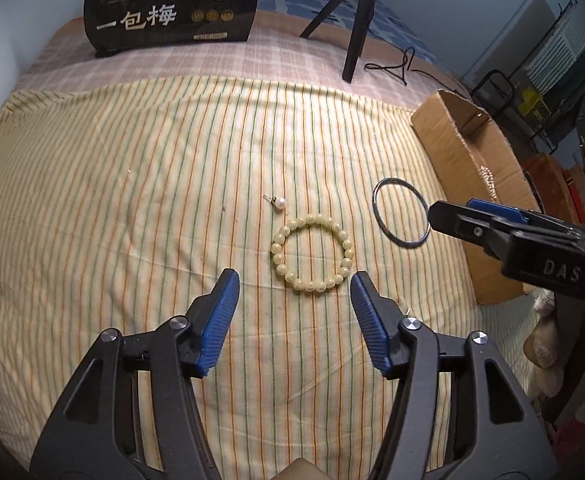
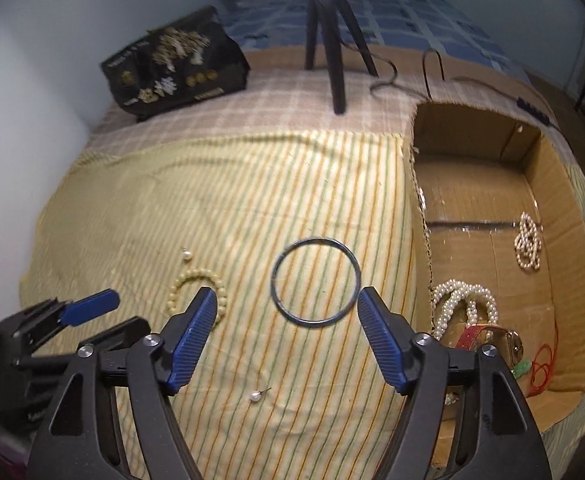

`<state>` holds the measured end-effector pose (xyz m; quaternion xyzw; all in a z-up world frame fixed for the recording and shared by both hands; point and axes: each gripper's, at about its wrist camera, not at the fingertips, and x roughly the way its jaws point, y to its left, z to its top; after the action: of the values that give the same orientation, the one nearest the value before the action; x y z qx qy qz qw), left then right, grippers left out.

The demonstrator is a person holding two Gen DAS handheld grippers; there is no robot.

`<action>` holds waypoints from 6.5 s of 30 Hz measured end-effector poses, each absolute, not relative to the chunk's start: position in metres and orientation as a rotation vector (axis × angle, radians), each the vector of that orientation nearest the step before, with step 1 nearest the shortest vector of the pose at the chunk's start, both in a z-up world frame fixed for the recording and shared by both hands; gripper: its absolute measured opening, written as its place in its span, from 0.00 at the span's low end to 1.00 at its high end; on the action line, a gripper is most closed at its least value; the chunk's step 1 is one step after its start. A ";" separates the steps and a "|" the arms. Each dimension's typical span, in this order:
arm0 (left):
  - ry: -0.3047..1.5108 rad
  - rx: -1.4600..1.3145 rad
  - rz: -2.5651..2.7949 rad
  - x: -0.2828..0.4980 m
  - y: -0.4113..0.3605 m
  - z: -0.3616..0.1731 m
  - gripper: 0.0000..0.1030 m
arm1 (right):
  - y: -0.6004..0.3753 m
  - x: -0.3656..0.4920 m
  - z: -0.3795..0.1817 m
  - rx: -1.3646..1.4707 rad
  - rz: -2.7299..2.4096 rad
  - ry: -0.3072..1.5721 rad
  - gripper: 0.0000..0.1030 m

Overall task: Organize jewelry
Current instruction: 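Move left tool toward the pale beaded bracelet while right tool approaches the black bangle, then close left tool on the beaded bracelet while right tool closes on the black bangle, then lift and carry the bracelet and bangle over the cardboard box with both tools, then open left tool to drop the bracelet while right tool drops the bangle into the box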

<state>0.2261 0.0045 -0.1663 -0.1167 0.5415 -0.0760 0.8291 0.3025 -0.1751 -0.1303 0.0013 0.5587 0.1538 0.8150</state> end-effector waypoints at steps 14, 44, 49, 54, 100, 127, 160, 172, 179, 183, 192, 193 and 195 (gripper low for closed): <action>1.164 -0.277 -0.085 0.246 0.002 -0.191 0.58 | -0.173 0.324 -0.147 0.017 0.290 1.198 0.71; 1.140 -0.197 -0.069 0.252 -0.001 -0.205 0.26 | -0.170 0.315 -0.173 0.235 0.069 1.301 0.71; 1.125 -0.213 -0.068 0.254 0.000 -0.207 0.22 | -0.178 0.312 -0.180 0.281 0.014 1.308 0.71; 1.112 -0.210 -0.082 0.254 0.002 -0.208 0.18 | -0.172 0.309 -0.183 0.269 -0.042 1.252 0.71; 1.005 -0.200 -0.081 0.211 0.029 -0.155 0.05 | -0.156 0.299 -0.151 0.104 0.137 1.093 0.68; 0.880 -0.192 -0.302 0.222 -0.071 -0.074 0.05 | -0.261 0.300 -0.091 0.167 0.061 0.975 0.69; 0.938 -0.213 -0.433 0.282 -0.184 -0.110 0.05 | -0.344 0.364 -0.119 0.263 0.006 1.014 0.69; 0.958 -0.184 -0.442 0.287 -0.198 -0.119 0.05 | -0.351 0.371 -0.128 0.286 0.014 1.022 0.69; 0.966 -0.178 -0.432 0.288 -0.199 -0.120 0.05 | -0.351 0.371 -0.129 0.290 0.012 1.022 0.69; 0.973 -0.186 -0.423 0.289 -0.197 -0.121 0.05 | -0.350 0.372 -0.130 0.292 0.004 1.029 0.69; 0.967 -0.175 -0.420 0.285 -0.194 -0.118 0.05 | -0.348 0.368 -0.126 0.273 0.006 1.031 0.69; 0.966 -0.173 -0.419 0.284 -0.193 -0.117 0.05 | -0.347 0.368 -0.125 0.270 0.005 1.029 0.69; 0.964 -0.173 -0.418 0.283 -0.191 -0.116 0.05 | -0.347 0.365 -0.122 0.266 0.002 1.024 0.69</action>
<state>0.2833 -0.1909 -0.1162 -0.0824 0.4595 -0.1992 0.8616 0.3653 -0.3466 -0.1218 0.1270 0.4885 0.0010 0.8633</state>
